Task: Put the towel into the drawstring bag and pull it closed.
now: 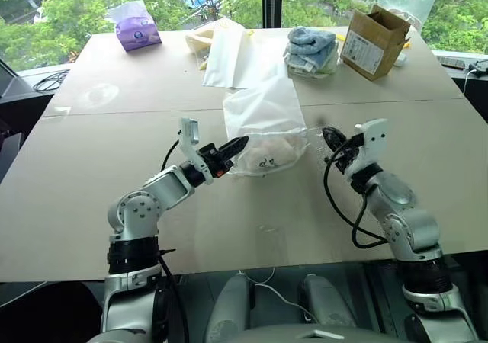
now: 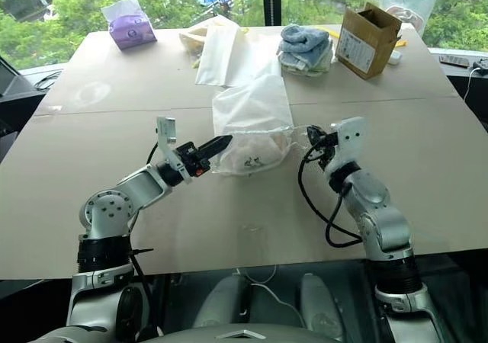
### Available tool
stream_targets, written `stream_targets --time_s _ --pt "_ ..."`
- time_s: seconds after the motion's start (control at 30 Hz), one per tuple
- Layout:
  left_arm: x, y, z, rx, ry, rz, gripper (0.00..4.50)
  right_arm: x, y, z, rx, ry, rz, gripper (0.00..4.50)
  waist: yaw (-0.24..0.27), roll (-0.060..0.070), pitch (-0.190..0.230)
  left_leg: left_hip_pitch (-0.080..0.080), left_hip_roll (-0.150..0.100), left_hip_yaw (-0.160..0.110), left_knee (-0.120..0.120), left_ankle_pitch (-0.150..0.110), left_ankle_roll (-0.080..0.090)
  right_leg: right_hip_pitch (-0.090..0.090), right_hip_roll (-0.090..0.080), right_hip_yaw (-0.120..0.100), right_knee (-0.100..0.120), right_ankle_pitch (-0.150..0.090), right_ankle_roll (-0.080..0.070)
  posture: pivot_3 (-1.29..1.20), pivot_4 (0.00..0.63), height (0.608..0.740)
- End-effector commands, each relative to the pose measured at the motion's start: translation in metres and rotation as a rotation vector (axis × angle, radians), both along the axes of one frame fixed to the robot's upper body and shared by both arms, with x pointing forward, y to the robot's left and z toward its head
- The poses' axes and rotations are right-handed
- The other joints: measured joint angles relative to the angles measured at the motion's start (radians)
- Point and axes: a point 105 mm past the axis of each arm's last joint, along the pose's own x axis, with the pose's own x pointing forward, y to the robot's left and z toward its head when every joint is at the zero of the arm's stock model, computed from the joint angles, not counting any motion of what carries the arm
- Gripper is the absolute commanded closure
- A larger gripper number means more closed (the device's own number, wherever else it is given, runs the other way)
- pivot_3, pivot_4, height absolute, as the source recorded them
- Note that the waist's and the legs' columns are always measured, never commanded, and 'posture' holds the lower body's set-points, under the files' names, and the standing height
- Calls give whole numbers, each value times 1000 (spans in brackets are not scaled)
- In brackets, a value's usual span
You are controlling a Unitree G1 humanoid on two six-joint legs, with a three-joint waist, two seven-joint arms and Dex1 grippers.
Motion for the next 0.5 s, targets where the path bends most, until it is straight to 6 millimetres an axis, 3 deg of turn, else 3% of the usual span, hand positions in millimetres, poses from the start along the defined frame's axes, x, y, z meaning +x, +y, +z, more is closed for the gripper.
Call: stream_targets --time_s 0.03,0.2,0.37,0.5 --pt "-3 -1 5 -1 -51 7 4500 -3 5 5 -223 -131 36 4486 1 0 0 0 0 0 0 0 0 0 0 0 0 0 0 0 150 740" --pt "-2 0 -5 -5 -46 12 4500 14 -19 9 -362 -180 -155 4486 2 0 0 0 0 0 1 0 0 1 -1 0 0 0 0 0 150 740" --pt "1 4 -6 -5 -49 17 4500 25 -37 29 -114 -193 -403 4486 1 0 0 0 0 0 0 0 0 0 0 0 0 0 0 0 150 740" --pt "2 5 -6 -4 -54 16 4500 27 -46 30 32 -170 -563 4486 4 0 0 0 0 0 0 0 0 0 -1 0 0 0 0 0 150 740"
